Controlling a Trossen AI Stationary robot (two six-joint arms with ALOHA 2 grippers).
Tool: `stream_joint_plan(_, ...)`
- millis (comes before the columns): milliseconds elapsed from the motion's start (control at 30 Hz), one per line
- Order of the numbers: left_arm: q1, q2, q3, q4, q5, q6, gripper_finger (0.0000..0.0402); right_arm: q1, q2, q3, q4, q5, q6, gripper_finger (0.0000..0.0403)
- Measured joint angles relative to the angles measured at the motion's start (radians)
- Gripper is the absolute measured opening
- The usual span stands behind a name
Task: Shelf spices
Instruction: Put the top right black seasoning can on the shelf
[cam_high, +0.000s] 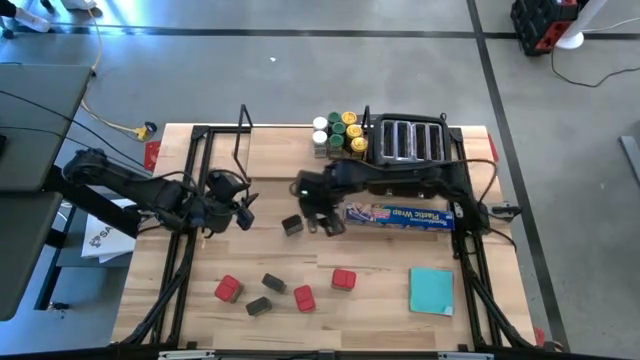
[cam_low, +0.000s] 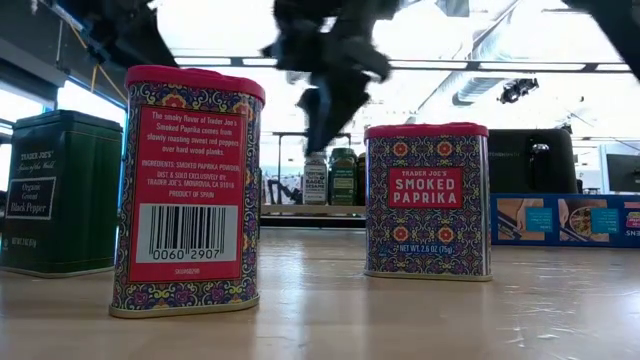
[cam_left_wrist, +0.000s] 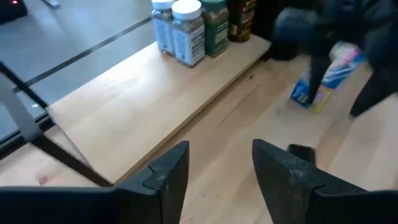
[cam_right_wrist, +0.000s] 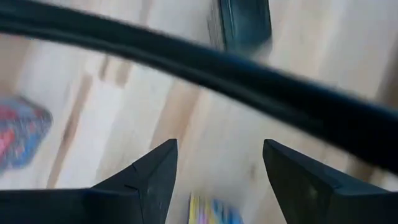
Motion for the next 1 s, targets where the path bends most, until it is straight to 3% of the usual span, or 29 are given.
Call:
stream_joint_plan(167, -0.01, 0.007, -0.111, 0.147, -0.048, -0.089, 0.0174, 0.006, -0.281, -0.368, 0.172, 0.109, 0.125, 0.0231)
stream_joint_plan(300, -0.004, 0.042, -0.215, 0.395, 0.079, -0.03, 0.0174, 0.052, -0.493, -0.646, 0.382, 0.2, 0.295, 0.0231)
stream_joint_plan(467, 0.008, 0.107, -0.261, 0.664, 0.256, 0.12, 0.0174, 0.154, -0.696, -0.957, 0.771, 0.323, 0.453, 0.0231)
stream_joint_plan(533, 0.002, 0.139, -0.252, 0.715, 0.284, 0.211, 0.0174, 0.197, -0.726, -1.065, 0.975, 0.384, 0.464, 0.0231)
stream_joint_plan(667, -0.01, 0.222, -0.2, 0.731, 0.239, 0.377, 0.0174, 0.265, -0.713, -1.202, 1.291, 0.456, 0.441, 0.0231)
stream_joint_plan(833, 0.007, 0.302, -0.164, 0.79, 0.233, 0.466, 0.0174, 0.293, -0.67, -1.238, 1.357, 0.557, 0.479, 0.0231)
stream_joint_plan(1000, 0.04, 0.335, -0.132, 0.811, 0.274, 0.465, 0.018, 0.293, -0.649, -1.239, 1.358, 0.567, 0.509, 0.0231)
